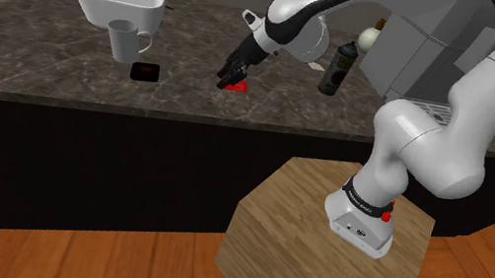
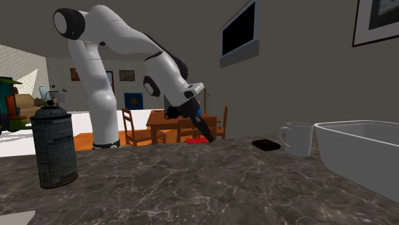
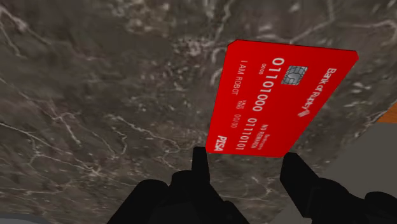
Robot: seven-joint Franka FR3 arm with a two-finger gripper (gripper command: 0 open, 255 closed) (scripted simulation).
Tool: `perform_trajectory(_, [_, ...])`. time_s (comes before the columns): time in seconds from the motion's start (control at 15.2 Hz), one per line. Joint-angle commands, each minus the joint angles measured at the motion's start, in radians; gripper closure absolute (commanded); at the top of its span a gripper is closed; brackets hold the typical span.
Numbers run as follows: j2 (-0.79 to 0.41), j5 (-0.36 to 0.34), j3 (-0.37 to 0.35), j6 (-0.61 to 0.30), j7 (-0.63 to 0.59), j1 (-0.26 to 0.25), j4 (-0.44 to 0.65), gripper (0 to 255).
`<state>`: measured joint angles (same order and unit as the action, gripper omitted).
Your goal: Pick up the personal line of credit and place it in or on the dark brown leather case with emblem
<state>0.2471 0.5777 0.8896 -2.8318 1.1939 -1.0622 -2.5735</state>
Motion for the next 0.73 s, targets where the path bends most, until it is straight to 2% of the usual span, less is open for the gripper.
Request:
perform_trajectory(0.0, [0.022,-0.065,-0.047,0.021,-0.057,0.055,0.002,255])
perform_trajectory(0.26, [0.06,-0.157,-0.12,0.066,-0.144,0.137,0.012,255])
perform_trajectory(0.66, [0.11,-0.254,-0.199,0.14,-0.241,0.222,0.04,255])
